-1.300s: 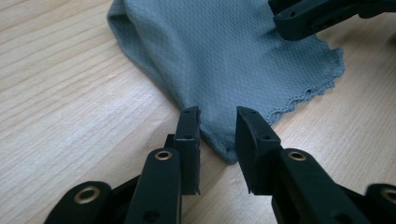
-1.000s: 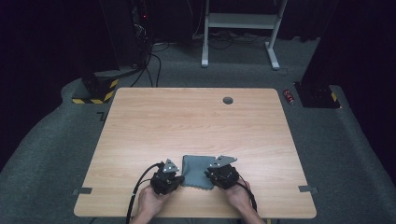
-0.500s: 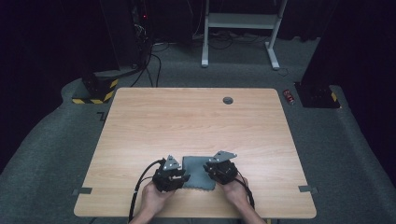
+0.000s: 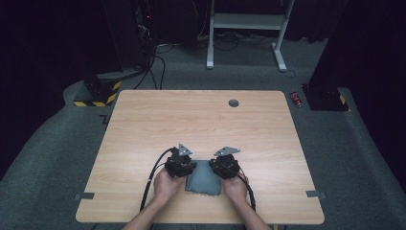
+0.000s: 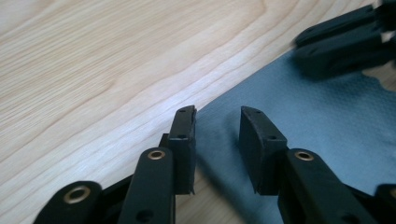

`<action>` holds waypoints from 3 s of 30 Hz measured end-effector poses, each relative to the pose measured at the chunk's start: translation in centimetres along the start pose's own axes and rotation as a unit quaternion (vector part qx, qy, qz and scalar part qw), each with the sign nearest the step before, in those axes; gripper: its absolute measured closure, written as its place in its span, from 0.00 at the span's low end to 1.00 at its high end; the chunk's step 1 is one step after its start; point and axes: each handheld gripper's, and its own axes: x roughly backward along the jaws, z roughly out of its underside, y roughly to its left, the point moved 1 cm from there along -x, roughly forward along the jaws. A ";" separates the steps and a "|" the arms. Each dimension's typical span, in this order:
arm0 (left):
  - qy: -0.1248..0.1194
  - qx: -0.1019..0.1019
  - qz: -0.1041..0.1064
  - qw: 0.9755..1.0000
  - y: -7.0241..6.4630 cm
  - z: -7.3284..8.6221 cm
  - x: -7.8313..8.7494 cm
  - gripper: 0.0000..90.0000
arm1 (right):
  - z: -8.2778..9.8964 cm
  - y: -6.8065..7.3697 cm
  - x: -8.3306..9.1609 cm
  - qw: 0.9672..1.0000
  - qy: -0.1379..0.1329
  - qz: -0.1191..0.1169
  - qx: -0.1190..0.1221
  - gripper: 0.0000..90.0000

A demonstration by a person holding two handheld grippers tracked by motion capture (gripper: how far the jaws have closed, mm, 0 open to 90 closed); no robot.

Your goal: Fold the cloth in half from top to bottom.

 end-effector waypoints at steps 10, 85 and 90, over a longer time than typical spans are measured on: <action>-0.032 0.009 0.036 0.999 0.1 -1.1 0.5 0.68 | -0.8 -0.9 0.9 1.000 -0.011 0.004 -0.011 0.91; -0.049 0.060 0.011 0.997 3.5 3.7 4.5 0.48 | -0.4 -4.5 3.2 0.998 -0.015 0.052 -0.027 0.71; -0.057 0.073 -0.023 0.995 5.1 6.0 6.1 0.47 | 3.3 -5.4 5.8 0.996 -0.010 0.078 -0.031 0.68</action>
